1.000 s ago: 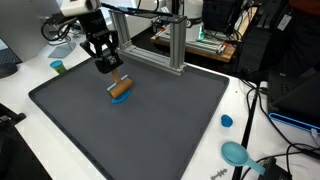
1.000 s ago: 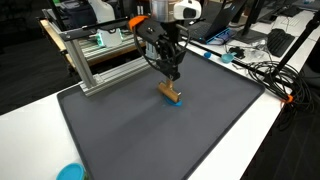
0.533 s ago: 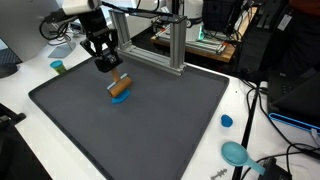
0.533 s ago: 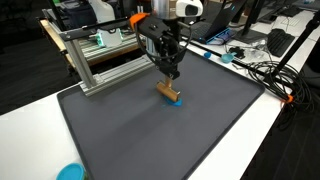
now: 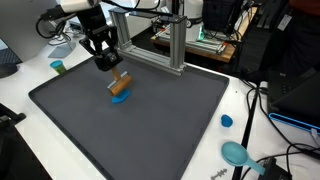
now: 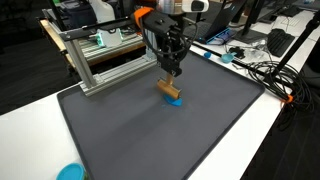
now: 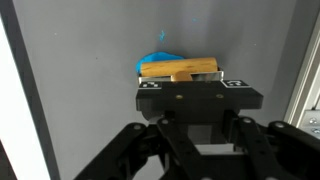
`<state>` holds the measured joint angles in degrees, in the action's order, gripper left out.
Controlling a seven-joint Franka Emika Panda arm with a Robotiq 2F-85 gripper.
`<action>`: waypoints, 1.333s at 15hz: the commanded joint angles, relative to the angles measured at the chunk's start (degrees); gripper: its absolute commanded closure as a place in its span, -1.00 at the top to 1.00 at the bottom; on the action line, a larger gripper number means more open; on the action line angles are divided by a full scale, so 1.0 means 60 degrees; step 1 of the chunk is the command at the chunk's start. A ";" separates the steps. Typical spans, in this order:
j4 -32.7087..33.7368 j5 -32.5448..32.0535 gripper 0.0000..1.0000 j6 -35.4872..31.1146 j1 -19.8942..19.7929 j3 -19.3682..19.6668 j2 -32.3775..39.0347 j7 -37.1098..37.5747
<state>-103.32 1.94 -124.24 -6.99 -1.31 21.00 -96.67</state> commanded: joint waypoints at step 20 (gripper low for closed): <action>0.1141 0.0153 -0.57 0.0113 -0.0273 -0.0129 0.1402 0.0497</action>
<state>-97.24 1.14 -123.16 -7.07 -1.10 27.12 -92.89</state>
